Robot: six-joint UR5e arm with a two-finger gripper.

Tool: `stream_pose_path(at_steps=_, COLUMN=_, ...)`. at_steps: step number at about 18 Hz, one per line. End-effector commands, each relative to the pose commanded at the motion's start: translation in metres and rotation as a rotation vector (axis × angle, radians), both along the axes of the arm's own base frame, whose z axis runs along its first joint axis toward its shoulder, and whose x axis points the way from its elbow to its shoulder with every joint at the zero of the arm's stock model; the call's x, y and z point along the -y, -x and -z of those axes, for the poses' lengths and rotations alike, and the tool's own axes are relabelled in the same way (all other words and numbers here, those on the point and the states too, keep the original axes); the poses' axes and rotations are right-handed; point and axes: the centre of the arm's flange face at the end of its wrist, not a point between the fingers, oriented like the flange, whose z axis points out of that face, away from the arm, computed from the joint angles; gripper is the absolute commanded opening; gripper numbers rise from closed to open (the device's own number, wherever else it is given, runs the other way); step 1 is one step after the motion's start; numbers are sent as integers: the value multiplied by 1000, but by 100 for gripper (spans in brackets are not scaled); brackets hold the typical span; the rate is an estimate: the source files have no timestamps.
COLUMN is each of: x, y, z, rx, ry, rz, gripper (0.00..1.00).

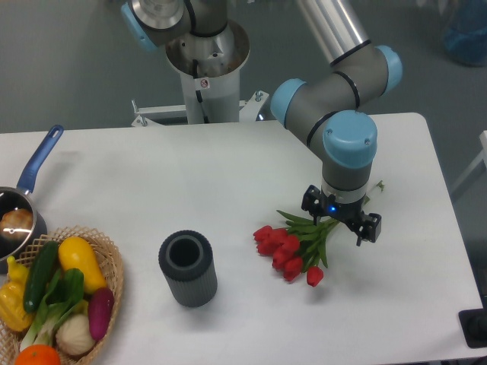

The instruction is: Place the flowers on the table

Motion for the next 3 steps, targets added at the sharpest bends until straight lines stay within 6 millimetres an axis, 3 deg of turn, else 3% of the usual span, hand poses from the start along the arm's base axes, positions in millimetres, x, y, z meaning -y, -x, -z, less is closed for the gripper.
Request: stream_pose_path(at_steps=3, x=6, y=7, z=-7, rx=-12, ry=-4, rz=-13, gripper=100)
